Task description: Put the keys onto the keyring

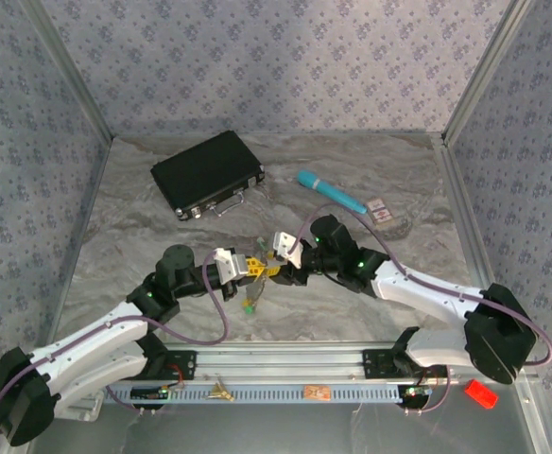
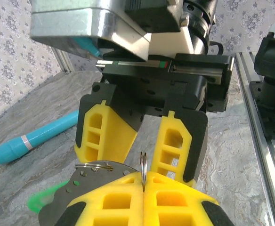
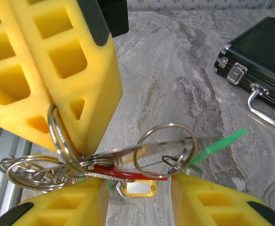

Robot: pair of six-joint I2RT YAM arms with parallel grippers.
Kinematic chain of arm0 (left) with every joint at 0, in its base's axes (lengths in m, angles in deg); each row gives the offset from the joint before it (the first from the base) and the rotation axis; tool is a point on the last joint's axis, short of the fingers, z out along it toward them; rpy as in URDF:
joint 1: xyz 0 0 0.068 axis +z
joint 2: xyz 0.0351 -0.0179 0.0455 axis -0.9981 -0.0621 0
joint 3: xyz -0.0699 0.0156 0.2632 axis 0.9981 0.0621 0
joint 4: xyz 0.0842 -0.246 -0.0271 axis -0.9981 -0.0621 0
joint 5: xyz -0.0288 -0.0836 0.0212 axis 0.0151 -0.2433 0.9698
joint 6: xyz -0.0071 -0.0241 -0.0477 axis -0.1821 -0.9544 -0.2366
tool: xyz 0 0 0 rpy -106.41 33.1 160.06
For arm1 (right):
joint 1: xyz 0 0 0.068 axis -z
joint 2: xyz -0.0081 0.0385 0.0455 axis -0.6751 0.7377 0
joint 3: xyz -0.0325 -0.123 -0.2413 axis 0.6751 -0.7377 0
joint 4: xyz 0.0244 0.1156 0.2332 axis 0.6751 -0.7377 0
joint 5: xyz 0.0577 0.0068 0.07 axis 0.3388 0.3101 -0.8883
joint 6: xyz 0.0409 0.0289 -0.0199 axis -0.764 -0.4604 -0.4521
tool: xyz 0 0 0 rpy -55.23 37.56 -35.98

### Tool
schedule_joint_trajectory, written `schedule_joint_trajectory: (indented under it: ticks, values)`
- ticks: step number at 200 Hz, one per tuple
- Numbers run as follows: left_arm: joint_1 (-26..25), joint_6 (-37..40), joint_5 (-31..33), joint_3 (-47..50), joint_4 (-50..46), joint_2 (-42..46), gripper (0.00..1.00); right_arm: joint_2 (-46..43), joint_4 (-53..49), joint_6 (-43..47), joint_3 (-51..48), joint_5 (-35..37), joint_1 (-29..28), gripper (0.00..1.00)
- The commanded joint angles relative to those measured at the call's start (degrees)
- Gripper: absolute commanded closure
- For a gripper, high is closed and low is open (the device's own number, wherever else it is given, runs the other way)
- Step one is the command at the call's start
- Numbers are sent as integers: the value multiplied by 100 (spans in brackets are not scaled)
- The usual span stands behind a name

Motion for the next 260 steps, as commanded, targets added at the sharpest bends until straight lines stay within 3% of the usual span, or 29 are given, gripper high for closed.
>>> schedule_joint_trajectory:
  ticks: [1,67,121,142,172,198,213,232,246,260]
  values:
    - [-10,-116,-236,-78,508,102,100,151,401,-72,-56,-195,19,58]
    - [-5,-103,-55,-62,478,116,100,178,730,-276,-182,-564,124,59]
    - [-7,-159,-1,14,653,161,100,181,1115,-543,-294,-1094,248,53]
    - [-3,-151,16,10,577,191,100,197,1014,-482,-228,-1131,251,61]
    - [-3,-106,122,13,492,262,100,132,686,-370,-179,-863,284,83]
    - [-11,9,344,-90,194,297,100,14,176,-209,-76,-541,320,88]
    - [-5,92,515,-139,2,293,100,-36,-201,-77,83,-301,318,96]
    - [-10,130,621,-140,-69,224,100,-70,-701,85,347,35,259,96]
    - [-12,114,594,-132,-25,180,100,-103,-1018,219,500,264,183,86]
    - [0,88,572,-98,89,178,100,-136,-1140,299,524,326,127,85]
